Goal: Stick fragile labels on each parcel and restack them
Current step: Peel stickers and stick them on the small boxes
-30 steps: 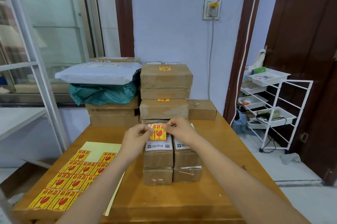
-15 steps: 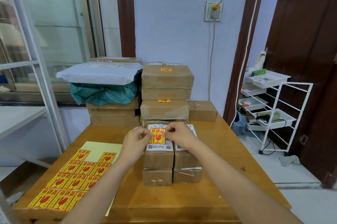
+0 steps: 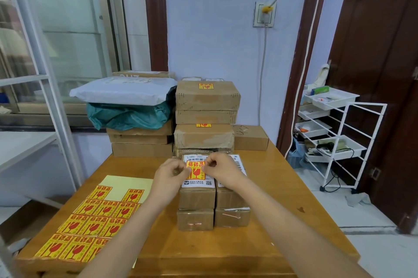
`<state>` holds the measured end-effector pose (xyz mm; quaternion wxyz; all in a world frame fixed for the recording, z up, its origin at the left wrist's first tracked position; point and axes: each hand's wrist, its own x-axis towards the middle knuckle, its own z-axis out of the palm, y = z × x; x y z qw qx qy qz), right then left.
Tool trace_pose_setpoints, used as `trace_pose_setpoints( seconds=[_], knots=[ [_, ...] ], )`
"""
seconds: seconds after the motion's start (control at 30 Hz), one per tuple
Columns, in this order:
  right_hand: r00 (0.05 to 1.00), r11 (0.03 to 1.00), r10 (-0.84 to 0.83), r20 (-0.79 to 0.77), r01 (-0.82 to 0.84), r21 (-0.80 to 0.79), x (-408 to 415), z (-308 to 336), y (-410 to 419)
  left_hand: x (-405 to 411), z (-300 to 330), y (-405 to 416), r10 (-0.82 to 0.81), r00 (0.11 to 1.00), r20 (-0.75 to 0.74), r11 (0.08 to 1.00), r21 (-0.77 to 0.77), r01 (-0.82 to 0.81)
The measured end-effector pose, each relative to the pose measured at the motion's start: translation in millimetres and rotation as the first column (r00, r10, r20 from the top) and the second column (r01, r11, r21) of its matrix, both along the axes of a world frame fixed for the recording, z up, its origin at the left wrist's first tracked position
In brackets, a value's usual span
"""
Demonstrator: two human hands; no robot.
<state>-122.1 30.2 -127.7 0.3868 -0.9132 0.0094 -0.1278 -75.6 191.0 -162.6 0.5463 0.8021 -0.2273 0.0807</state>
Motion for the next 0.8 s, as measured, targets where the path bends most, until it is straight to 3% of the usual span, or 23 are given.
trace_pose_setpoints(
  seconds=[0.8],
  knots=[
    [0.996,0.993,0.014,0.085,-0.004,-0.120,2.7,-15.2,-0.1,-0.9,-10.6,-0.4,0.015,0.998,0.056,1.000,0.026,-0.016]
  ],
)
